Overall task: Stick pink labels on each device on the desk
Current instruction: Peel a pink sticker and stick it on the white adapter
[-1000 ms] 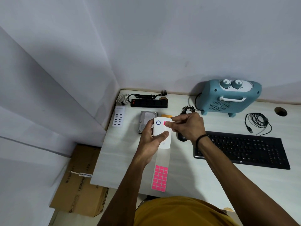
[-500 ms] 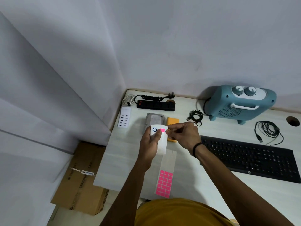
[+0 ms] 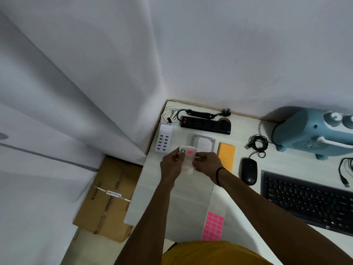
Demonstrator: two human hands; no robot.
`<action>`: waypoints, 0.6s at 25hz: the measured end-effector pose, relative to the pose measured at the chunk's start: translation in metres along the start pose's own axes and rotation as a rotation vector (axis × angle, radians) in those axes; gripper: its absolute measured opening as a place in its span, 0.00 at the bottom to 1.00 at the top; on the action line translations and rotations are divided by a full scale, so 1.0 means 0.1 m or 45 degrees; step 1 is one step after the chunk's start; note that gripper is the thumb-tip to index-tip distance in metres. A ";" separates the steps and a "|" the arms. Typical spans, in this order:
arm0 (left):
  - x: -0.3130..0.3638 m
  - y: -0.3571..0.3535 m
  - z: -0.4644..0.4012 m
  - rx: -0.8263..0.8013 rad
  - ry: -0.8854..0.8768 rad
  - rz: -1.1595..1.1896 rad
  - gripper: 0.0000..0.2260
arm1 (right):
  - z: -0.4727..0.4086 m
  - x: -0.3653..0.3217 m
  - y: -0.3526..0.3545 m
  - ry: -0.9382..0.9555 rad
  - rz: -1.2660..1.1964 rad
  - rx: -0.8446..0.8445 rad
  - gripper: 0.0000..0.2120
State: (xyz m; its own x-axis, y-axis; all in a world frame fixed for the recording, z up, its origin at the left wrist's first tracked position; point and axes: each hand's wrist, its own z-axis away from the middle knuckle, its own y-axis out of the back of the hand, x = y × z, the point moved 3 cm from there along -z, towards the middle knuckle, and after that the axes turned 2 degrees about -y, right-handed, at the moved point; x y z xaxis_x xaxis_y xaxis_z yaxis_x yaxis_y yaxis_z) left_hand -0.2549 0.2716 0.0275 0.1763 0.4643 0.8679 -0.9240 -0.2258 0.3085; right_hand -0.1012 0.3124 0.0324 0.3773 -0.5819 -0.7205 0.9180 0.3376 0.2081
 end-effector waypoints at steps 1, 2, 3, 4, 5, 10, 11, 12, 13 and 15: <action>0.00 0.07 -0.16 0.004 -0.002 -0.051 0.12 | -0.13 -0.06 -0.09 -0.008 0.032 -0.009 0.20; -0.02 0.11 -0.31 -0.005 0.008 -0.109 0.12 | -0.25 -0.11 -0.19 -0.026 0.046 -0.017 0.21; -0.06 0.14 -0.45 -0.016 0.012 -0.167 0.13 | -0.35 -0.14 -0.27 -0.060 0.044 -0.022 0.22; -0.10 0.16 -0.58 -0.031 0.028 -0.219 0.14 | -0.45 -0.15 -0.34 -0.094 0.028 -0.027 0.22; -0.13 0.16 -0.71 -0.046 0.064 -0.245 0.14 | -0.54 -0.18 -0.39 -0.124 0.015 -0.031 0.22; -0.11 -0.03 -1.07 -0.180 0.192 -0.181 0.16 | -0.95 -0.15 -0.37 -0.186 0.039 -0.042 0.29; -0.12 -0.06 -1.11 -0.206 0.198 -0.184 0.16 | -0.99 -0.12 -0.35 -0.208 0.031 -0.028 0.28; -0.13 -0.07 -1.13 -0.228 0.206 -0.188 0.16 | -1.03 -0.10 -0.36 -0.219 0.029 -0.011 0.27; -0.16 -0.05 -1.15 -0.238 0.218 -0.186 0.16 | -1.07 -0.08 -0.38 -0.223 0.037 -0.006 0.26; -0.23 0.04 -1.19 -0.233 0.259 -0.188 0.18 | -1.10 -0.08 -0.49 -0.226 0.031 -0.040 0.25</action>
State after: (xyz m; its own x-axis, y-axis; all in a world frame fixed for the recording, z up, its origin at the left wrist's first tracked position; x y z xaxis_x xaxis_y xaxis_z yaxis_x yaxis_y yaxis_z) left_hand -0.3026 0.3619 -0.0377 0.2590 0.6469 0.7172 -0.9424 0.0065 0.3345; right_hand -0.1625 0.3823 -0.0445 0.4173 -0.6938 -0.5869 0.9052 0.3746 0.2008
